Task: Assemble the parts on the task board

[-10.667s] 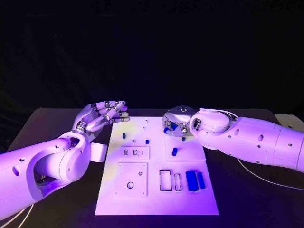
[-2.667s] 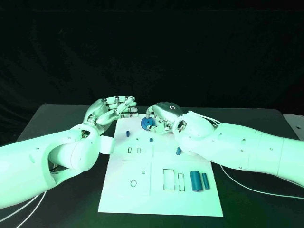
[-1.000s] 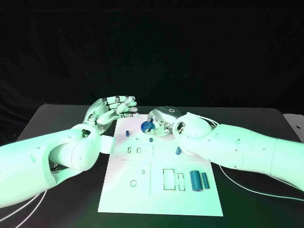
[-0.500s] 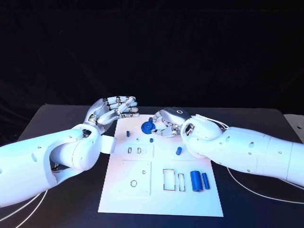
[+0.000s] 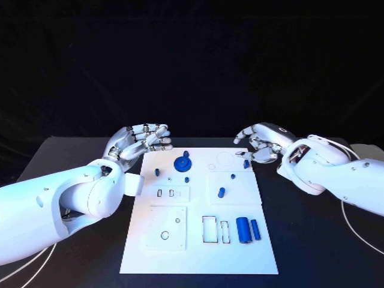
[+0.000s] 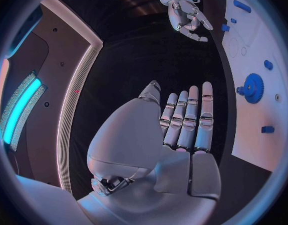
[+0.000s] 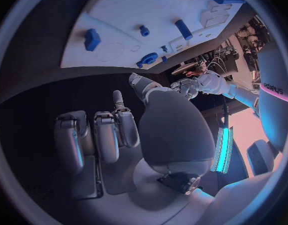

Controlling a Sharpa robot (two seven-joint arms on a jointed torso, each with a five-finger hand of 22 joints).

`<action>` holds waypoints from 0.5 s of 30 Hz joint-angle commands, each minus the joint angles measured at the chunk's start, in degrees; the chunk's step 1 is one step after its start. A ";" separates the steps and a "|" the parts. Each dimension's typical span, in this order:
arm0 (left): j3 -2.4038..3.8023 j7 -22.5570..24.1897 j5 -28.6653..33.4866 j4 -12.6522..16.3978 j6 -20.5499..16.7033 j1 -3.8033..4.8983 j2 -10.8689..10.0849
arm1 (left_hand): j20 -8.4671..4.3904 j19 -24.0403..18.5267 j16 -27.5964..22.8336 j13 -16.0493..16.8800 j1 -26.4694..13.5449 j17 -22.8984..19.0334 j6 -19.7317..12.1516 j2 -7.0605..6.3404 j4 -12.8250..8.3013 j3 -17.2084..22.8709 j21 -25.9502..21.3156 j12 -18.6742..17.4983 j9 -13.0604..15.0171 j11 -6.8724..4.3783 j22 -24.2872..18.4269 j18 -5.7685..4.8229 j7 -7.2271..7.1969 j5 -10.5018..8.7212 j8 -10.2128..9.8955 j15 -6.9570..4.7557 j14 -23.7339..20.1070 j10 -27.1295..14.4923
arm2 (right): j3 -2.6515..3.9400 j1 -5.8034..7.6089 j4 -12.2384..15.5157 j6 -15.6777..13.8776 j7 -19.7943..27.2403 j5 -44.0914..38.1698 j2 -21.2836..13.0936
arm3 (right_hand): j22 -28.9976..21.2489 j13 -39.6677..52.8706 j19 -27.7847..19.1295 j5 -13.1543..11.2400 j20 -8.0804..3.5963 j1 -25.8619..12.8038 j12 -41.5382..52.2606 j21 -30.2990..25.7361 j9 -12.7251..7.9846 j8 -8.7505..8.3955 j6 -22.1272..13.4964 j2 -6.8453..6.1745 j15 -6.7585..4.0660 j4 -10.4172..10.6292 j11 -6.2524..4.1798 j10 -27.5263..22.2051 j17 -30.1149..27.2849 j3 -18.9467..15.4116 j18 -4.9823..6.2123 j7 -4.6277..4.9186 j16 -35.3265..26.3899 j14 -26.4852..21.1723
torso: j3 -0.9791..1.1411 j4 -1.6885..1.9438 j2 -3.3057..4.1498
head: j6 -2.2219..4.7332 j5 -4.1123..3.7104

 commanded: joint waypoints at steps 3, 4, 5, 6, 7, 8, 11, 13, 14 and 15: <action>0.05 0.70 0.12 -0.40 2.14 0.06 0.12 | -0.18 0.43 -0.35 0.05 0.60 0.09 -0.22 -0.17 -0.06 0.24 -0.34 -0.23 -0.07 0.08 -0.09 0.85 1.75 -0.04 -0.18 -0.08 -0.02 0.48 | -0.01 -0.16 -0.97 5.74 6.91 9.33 -2.35 | 14.72 5.33 5.70 0.78 -0.48 0.73 -0.39 -0.06 -0.19 -0.88 -0.53 -0.47 -0.38 -0.63 -0.22 -0.32 8.65 0.08 -0.70 0.07 0.00 4.65 | 0.27 -0.36 0.04 | 0.00 -0.25; 0.05 0.71 0.12 -0.45 2.17 0.06 0.12 | -0.18 0.43 -0.35 0.05 0.60 0.09 -0.22 -0.17 -0.06 0.24 -0.34 -0.23 -0.07 0.08 -0.09 0.85 1.75 -0.04 -0.18 -0.08 -0.02 0.48 | -0.01 -0.22 -1.14 5.88 6.97 9.59 -2.61 | 14.72 5.29 5.69 0.86 -0.47 0.74 -0.44 -0.07 -0.22 -0.97 -0.62 -0.54 -0.36 -0.68 -0.20 -0.36 8.68 0.07 -0.70 0.10 0.01 4.65 | 0.27 -0.35 0.03 | -0.01 -0.29; 0.05 0.72 0.12 -0.55 2.22 0.06 0.10 | -0.18 0.43 -0.35 0.05 0.60 0.09 -0.22 -0.17 -0.06 0.24 -0.34 -0.23 -0.07 0.08 -0.09 0.85 1.75 -0.04 -0.18 -0.08 -0.02 0.48 | -0.01 -0.36 -1.48 6.13 7.01 10.00 -3.02 | 14.73 5.26 5.70 0.92 -0.46 0.75 -0.47 -0.06 -0.24 -1.05 -0.70 -0.57 -0.34 -0.71 -0.17 -0.38 8.72 0.07 -0.70 0.15 0.02 4.66 | 0.20 -0.33 0.01 | 0.00 -0.31; 0.05 0.74 0.12 -0.61 2.25 0.06 0.10 | -0.19 0.45 -0.36 0.06 0.69 0.13 -0.17 -0.25 -0.10 0.25 -0.35 -0.24 -0.06 0.06 -0.10 0.85 1.73 -0.05 -0.16 -0.09 0.02 0.56 | -0.01 -0.48 -1.71 6.27 7.00 10.18 -3.23 | 14.72 5.26 5.69 0.99 -0.45 0.79 -0.47 -0.07 -0.26 -1.13 -0.78 -0.60 -0.31 -0.76 -0.14 -0.39 8.75 0.09 -0.70 0.19 0.03 4.67 | 0.14 -0.33 -0.01 | -0.02 -0.33; 0.05 0.75 0.12 -0.67 2.28 0.05 0.11 | -0.19 0.45 -0.36 0.06 0.69 0.13 -0.17 -0.25 -0.10 0.25 -0.35 -0.24 -0.06 0.06 -0.10 0.85 1.73 -0.05 -0.16 -0.09 0.02 0.56 | -0.02 -0.65 -2.00 6.41 6.94 10.34 -3.40 | 14.71 5.22 5.68 1.03 -0.44 0.81 -0.51 -0.08 -0.27 -1.17 -0.82 -0.61 -0.30 -0.79 -0.12 -0.42 8.73 0.10 -0.70 0.21 0.02 4.66 | 0.16 -0.33 -0.02 | -0.02 -0.37; 0.05 0.76 0.12 -0.73 2.31 0.05 0.11 | -0.19 0.45 -0.36 0.06 0.69 0.13 -0.17 -0.25 -0.10 0.25 -0.35 -0.24 -0.06 0.06 -0.10 0.85 1.73 -0.05 -0.16 -0.09 0.02 0.56 | -0.02 -0.90 -2.36 6.54 6.85 10.44 -3.50 | 14.74 5.15 5.71 1.12 -0.42 0.83 -0.58 -0.05 -0.32 -1.31 -0.99 -0.67 -0.25 -0.84 -0.06 -0.49 8.84 0.10 -0.71 0.28 0.05 4.69 | 0.13 -0.27 -0.02 | -0.03 -0.48; 0.05 0.75 0.12 -0.84 2.35 0.05 0.14 | -0.19 0.45 -0.36 0.06 0.69 0.13 -0.17 -0.25 -0.10 0.25 -0.35 -0.24 -0.06 0.06 -0.10 0.85 1.73 -0.05 -0.16 -0.09 0.02 0.56 | -0.04 -1.59 -3.20 6.57 6.53 10.54 -3.30 | 14.68 5.08 5.66 1.20 -0.38 0.84 -0.66 -0.11 -0.36 -1.47 -1.19 -0.73 -0.20 -0.90 0.01 -0.56 8.73 0.10 -0.69 0.36 0.02 4.66 | 0.17 -0.25 0.02 | -0.06 -0.54; 0.05 0.75 0.12 -0.93 2.38 0.05 0.24 | -0.19 0.45 -0.36 0.06 0.69 0.13 -0.17 -0.25 -0.10 0.25 -0.35 -0.24 -0.06 0.06 -0.10 0.85 1.73 -0.05 -0.16 -0.09 0.02 0.56 | -0.05 -2.01 -3.69 6.47 6.27 10.54 -3.03 | 14.66 5.01 5.63 1.24 -0.34 0.82 -0.73 -0.14 -0.41 -1.65 -1.42 -0.79 -0.14 -0.93 0.07 -0.63 8.83 0.08 -0.68 0.43 0.05 4.68 | 0.16 -0.13 0.09 | -0.12 -0.72; 0.05 0.74 0.12 -0.95 2.39 0.05 0.26 | -0.19 0.45 -0.36 0.06 0.69 0.13 -0.17 -0.25 -0.10 0.25 -0.35 -0.24 -0.06 0.06 -0.10 0.85 1.73 -0.05 -0.16 -0.09 0.02 0.56 | -0.06 -2.17 -3.91 6.44 6.12 10.48 -2.86 | 14.60 4.95 5.58 1.26 -0.32 0.78 -0.79 -0.19 -0.44 -1.73 -1.52 -0.81 -0.11 -0.93 0.10 -0.68 8.79 0.06 -0.66 0.46 0.04 4.68 | 0.16 -0.11 0.10 | -0.13 -0.74; 0.05 0.74 0.12 -0.98 2.40 0.05 0.29 | -0.19 0.45 -0.36 0.06 0.69 0.13 -0.17 -0.25 -0.10 0.25 -0.35 -0.24 -0.06 0.06 -0.10 0.85 1.73 -0.05 -0.16 -0.09 0.02 0.56 | -0.07 -2.32 -4.13 6.44 5.95 10.38 -2.68 | 14.60 4.95 5.58 1.26 -0.32 0.78 -0.79 -0.19 -0.44 -1.73 -1.52 -0.81 -0.11 -0.93 0.10 -0.68 8.79 0.06 -0.66 0.46 0.04 4.68 | 0.06 0.02 0.06 | -0.16 -0.88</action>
